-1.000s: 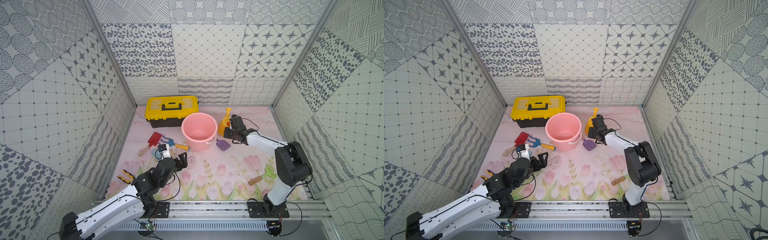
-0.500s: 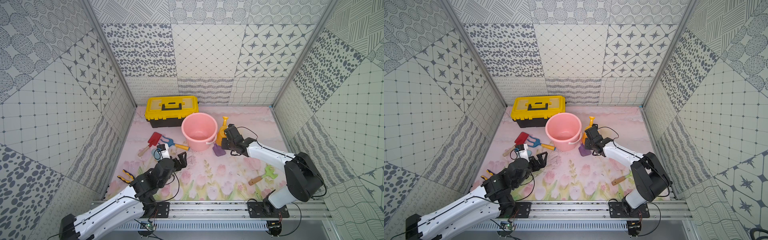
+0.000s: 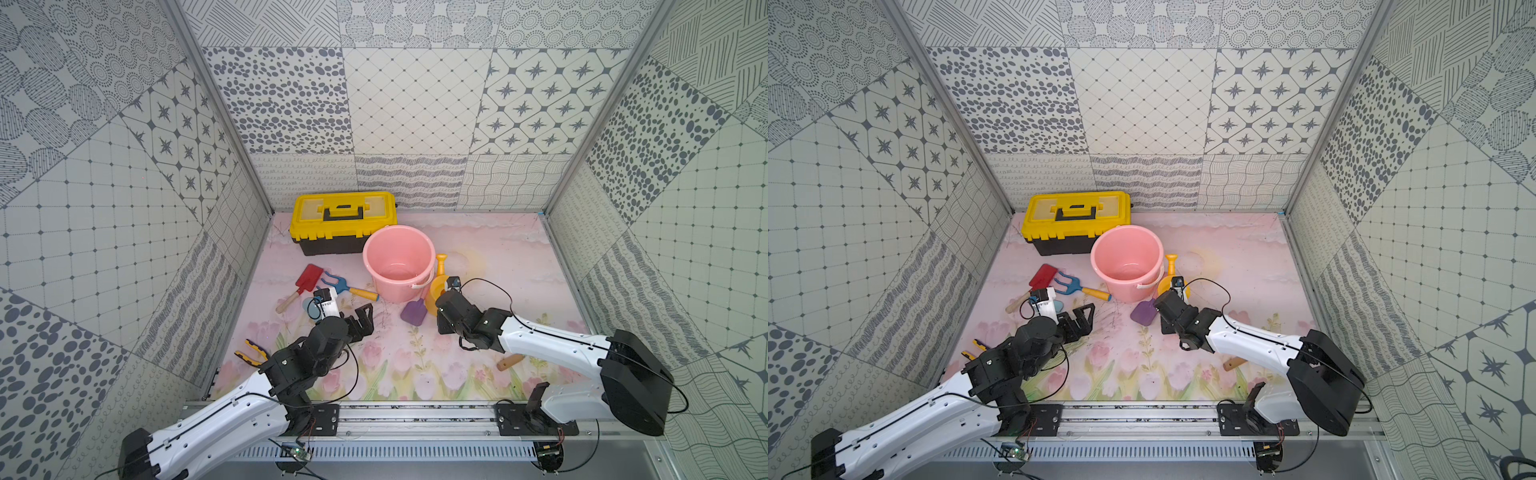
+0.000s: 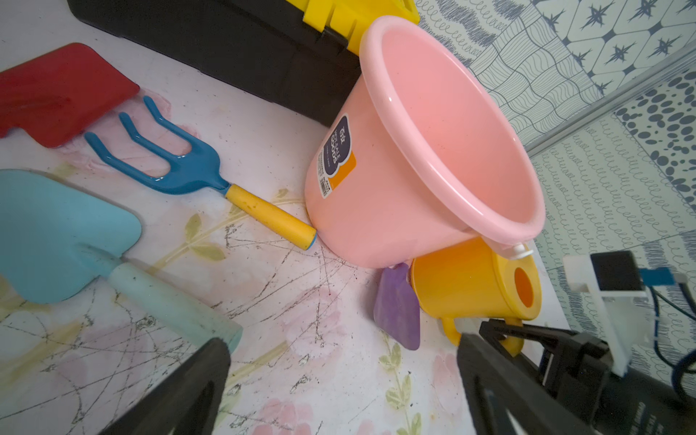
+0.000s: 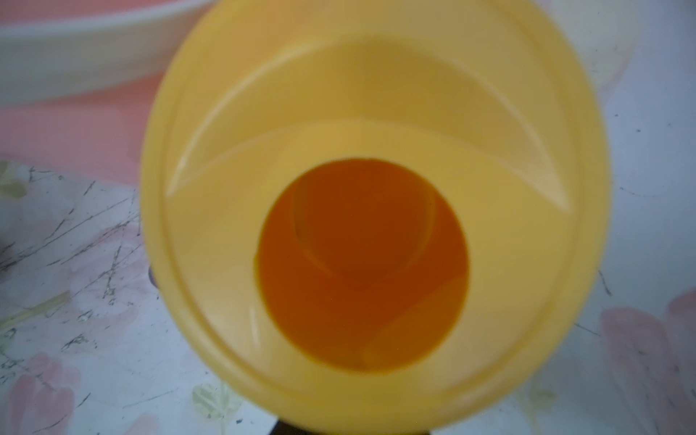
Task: Organize the gardening tools
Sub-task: Adjust the gardening tool at the center of the board.
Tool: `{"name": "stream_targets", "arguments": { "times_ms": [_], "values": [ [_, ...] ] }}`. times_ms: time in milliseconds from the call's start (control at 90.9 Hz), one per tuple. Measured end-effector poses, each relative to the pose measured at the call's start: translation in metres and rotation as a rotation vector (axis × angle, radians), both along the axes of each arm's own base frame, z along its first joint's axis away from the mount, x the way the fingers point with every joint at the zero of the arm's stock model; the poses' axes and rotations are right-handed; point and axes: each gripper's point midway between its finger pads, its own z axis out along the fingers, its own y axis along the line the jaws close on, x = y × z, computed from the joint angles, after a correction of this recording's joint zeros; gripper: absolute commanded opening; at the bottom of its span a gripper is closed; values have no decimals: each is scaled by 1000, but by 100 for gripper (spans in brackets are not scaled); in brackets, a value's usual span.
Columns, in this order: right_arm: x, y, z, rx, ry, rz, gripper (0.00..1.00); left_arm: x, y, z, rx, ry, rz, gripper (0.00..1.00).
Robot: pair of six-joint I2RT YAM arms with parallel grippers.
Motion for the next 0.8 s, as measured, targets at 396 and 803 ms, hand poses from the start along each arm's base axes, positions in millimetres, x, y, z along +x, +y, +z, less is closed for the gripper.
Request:
{"name": "stream_targets", "arguments": {
  "times_ms": [396,803],
  "values": [
    [-10,-55,12,-68,21,-108,0,0,1,-1,6,-1,8,99],
    [91,-84,15,-127,7,-204,0,1,3,0,9,-4,16,99]
  ]
}}
